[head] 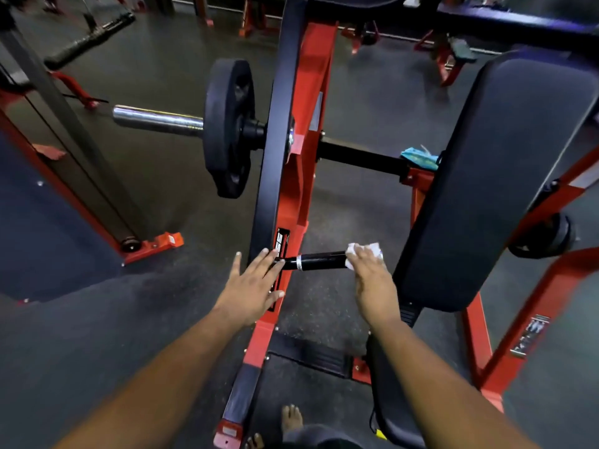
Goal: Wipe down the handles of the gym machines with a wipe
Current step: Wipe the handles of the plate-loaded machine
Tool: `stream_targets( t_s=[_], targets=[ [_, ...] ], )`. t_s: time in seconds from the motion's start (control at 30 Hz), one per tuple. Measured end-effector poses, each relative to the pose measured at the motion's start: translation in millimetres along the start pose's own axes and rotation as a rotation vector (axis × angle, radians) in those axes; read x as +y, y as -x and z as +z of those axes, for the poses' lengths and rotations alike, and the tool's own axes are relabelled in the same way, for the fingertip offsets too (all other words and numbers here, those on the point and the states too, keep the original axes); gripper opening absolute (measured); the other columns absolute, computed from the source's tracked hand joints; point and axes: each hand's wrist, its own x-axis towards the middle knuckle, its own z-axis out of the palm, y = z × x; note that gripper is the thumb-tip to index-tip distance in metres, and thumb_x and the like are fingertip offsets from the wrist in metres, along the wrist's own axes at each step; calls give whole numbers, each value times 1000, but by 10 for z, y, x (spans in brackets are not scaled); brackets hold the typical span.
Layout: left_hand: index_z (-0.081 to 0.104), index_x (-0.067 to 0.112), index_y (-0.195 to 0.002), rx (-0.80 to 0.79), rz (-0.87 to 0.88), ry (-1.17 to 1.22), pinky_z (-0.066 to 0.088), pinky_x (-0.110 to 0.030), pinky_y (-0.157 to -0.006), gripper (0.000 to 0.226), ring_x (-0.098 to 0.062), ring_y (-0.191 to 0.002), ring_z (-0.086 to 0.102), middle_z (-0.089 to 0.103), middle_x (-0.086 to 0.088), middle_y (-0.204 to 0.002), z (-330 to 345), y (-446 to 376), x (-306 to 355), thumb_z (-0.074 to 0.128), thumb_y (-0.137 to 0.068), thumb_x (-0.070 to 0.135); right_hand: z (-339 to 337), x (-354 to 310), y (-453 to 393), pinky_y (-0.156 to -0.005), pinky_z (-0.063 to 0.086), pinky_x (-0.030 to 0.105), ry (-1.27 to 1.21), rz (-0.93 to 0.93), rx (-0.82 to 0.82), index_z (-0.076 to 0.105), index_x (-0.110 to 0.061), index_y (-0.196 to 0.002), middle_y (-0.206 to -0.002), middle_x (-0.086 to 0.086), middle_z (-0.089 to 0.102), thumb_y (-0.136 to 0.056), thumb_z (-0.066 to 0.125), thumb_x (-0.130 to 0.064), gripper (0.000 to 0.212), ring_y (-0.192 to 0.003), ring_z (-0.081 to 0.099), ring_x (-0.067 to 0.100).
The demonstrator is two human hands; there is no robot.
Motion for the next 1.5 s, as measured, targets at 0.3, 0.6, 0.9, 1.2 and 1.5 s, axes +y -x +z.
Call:
stream_targets(
  t_s=[0.3,0.6,0.9,1.2,1.5],
  targets=[
    [42,16,-156,105,220,-207,18,-71,-119,72,-24,-158,18,26,-9,-169,45,-542,-205,55,-98,57,972,-466,-66,-121,25,53,196,-154,-38,56,-11,-141,-149,10,52,-62,67,5,82,-143,42,30],
    [45,16,-155,218,538,-353,12,-72,-120,69,-25,-158,18,29,-9,-168,-75,-1122,-594,45,-102,60,314,129,-216,-121,-3,63,358,124,22,51,-18,-147,-148,-2,54,-87,64,1,64,-146,38,21],
    [62,14,-141,370,678,-125,10,-72,-121,59,-30,-152,35,49,-11,-156,66,-1148,-708,56,-91,43,1144,-878,-138,-125,5,53,67,290,137,46,-16,-148,-164,3,30,-78,59,11,76,-155,14,22],
    [35,13,-160,212,695,-243,-2,-76,-117,69,-32,-159,11,23,-12,-170,-23,-1149,-701,34,-100,49,507,-845,-187,-121,27,33,92,463,302,48,-17,-148,-157,-8,41,-96,47,10,59,-147,32,10],
    [50,15,-152,215,684,-206,2,-75,-119,68,-33,-155,25,38,-11,-163,-21,-1160,-672,49,-92,47,1179,-1112,-222,-123,26,35,4,491,200,48,-16,-148,-166,5,26,-87,49,20,70,-155,15,19]
  ],
)
